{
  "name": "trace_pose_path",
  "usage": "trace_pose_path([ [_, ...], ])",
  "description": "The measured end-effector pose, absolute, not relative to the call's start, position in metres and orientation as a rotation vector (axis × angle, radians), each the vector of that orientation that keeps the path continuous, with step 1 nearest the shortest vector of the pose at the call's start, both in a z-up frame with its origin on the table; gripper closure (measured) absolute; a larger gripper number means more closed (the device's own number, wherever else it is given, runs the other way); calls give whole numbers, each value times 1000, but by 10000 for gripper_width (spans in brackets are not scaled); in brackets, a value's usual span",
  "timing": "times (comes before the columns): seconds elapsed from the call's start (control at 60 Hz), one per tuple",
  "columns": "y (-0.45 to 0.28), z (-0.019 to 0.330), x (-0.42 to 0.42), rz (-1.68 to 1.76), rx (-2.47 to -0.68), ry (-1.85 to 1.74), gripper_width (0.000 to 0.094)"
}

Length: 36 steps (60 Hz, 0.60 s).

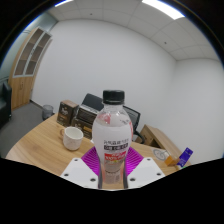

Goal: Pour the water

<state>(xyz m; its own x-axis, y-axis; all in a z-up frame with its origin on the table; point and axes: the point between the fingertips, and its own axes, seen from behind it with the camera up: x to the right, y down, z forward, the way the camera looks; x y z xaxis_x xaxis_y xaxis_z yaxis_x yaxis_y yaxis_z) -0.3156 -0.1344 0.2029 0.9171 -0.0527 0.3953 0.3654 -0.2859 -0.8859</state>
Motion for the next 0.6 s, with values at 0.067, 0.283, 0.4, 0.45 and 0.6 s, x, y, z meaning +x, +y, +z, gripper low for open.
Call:
trace_pose_path([
  [0.067, -101, 216, -301, -526, -1792, -300, 659],
  [0.283, 2, 234, -279, -975, -1674, -677, 659],
  [0.4, 38, 228, -292, -1213, -1529, -961, 660],
  [0.45, 55, 220, -298, -1308, -1445, -1085, 660],
  [0.6, 81, 196, -316, -1539, -1212, -1377, 660],
])
